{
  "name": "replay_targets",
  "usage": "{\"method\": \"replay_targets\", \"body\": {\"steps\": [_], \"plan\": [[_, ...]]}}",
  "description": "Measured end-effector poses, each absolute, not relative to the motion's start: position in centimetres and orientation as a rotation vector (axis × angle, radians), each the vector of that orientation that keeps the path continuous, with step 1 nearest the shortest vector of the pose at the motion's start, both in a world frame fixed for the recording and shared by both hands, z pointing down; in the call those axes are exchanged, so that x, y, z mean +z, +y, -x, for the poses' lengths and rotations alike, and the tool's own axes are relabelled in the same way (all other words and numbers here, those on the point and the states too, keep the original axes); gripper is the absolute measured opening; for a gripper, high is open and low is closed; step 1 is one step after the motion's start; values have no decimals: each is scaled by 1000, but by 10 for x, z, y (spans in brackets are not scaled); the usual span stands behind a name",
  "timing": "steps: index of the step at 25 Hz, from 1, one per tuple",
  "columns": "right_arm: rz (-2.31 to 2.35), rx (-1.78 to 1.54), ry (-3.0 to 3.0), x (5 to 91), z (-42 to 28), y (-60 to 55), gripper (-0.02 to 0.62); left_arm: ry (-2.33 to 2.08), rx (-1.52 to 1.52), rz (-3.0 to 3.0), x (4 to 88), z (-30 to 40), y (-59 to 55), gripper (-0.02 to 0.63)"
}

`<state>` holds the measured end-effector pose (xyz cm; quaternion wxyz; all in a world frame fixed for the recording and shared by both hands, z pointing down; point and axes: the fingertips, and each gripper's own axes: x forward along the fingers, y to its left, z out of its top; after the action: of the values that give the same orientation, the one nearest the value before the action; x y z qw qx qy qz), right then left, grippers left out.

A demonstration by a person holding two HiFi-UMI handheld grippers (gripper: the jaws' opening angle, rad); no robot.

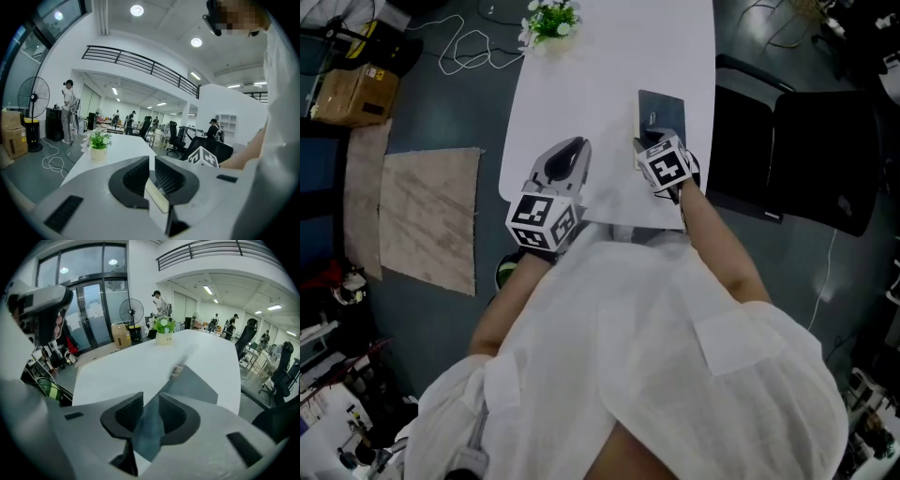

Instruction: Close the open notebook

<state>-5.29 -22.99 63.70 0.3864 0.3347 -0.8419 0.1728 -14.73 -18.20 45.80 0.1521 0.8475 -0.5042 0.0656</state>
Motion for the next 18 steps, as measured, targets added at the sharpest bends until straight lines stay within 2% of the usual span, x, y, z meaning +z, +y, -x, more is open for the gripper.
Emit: {"method": "replay_targets", "body": {"steps": [10, 18], "plan": [[-916, 518, -2149, 636, 44, -233, 106, -1446, 171, -2428, 461, 158, -190, 34], [-1148, 504, -2243, 575, 0, -247, 106, -1425, 142, -2462, 452, 150, -198, 34]]}}
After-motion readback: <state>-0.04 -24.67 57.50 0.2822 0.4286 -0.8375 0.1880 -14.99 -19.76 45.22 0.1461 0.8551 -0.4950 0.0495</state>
